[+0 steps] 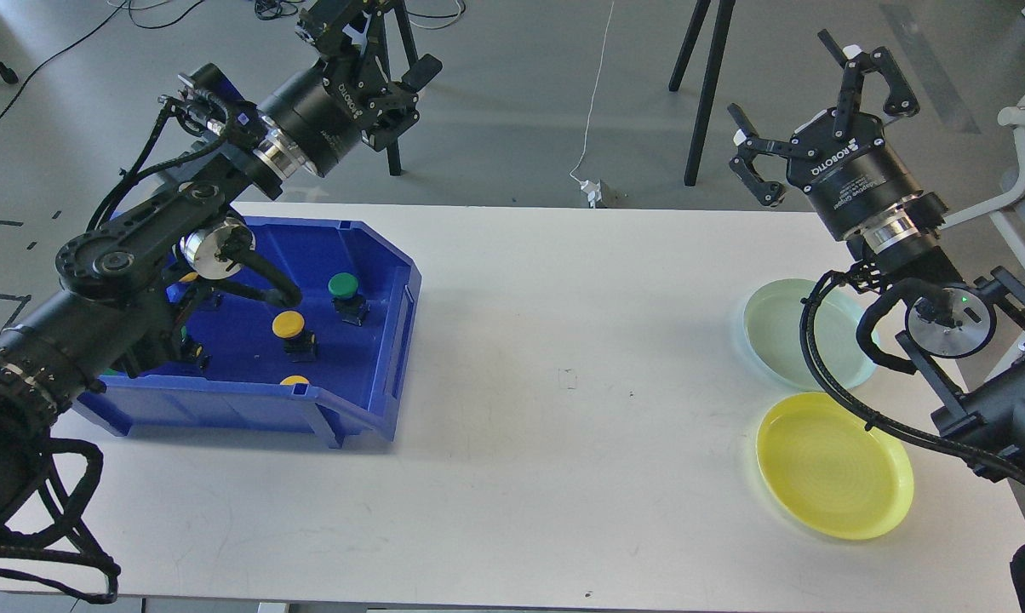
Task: Pass button and place on color plate
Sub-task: 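Move the left gripper over the blue bin toward the buttons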
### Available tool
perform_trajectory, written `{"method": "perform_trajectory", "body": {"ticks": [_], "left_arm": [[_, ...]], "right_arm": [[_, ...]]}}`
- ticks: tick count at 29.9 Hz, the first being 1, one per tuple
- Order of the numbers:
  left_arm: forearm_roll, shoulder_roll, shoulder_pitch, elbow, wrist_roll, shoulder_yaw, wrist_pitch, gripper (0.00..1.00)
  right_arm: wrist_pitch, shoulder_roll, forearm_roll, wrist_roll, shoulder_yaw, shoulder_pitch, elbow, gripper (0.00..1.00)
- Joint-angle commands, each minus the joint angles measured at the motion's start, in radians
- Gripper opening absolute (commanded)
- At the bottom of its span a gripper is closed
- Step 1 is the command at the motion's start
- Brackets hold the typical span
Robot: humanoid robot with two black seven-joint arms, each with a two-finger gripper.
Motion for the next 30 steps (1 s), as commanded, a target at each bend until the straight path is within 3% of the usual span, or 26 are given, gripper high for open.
{"method": "perform_trajectory", "body": {"ticks": [1,7,10,15,18,19,22,30], "left_arm": [[0.001,0.001,0.001,0.002,0.0,0.003,0.001,1.0],[-0.06,0.001,0.0,0.019,0.0,-0.041,-0.056,1.0],[-0.115,0.005,0.006,-0.049,0.0,-0.096,-0.056,1.0],[-0.161,0.036,0.17,-0.413,0.0,-0.291,-0.056,1.0],[-0.151,0.061,0.214,-0.558,0.0,-0.319,-0.056,1.0],[-0.135,0.088,0.216,-0.575,0.0,-0.302,-0.044,1.0],[-0.036,0.229,0.193,-0.59,0.0,-0.142,0.101,1.0],[0.366,0.626,-0.198,-0.661,0.0,0.475,0.286,0.99]], "right_arm": [[0.0,0.012,0.0,0.002,0.002,0.018,-0.036,0.99],[0.0,0.009,0.0,0.003,0.007,0.055,-0.065,0.99],[0.0,0.0,0.001,0.005,0.013,0.057,-0.065,0.99],[0.0,-0.017,0.003,0.005,0.013,0.054,-0.057,0.99],[0.0,-0.017,0.003,0.006,0.014,0.052,-0.057,0.99],[0.0,-0.017,0.003,0.008,0.014,0.052,-0.057,0.99],[0.0,-0.017,0.003,0.008,0.014,0.05,-0.057,0.99],[-0.01,-0.029,0.004,0.008,0.016,0.038,-0.046,0.99]]}}
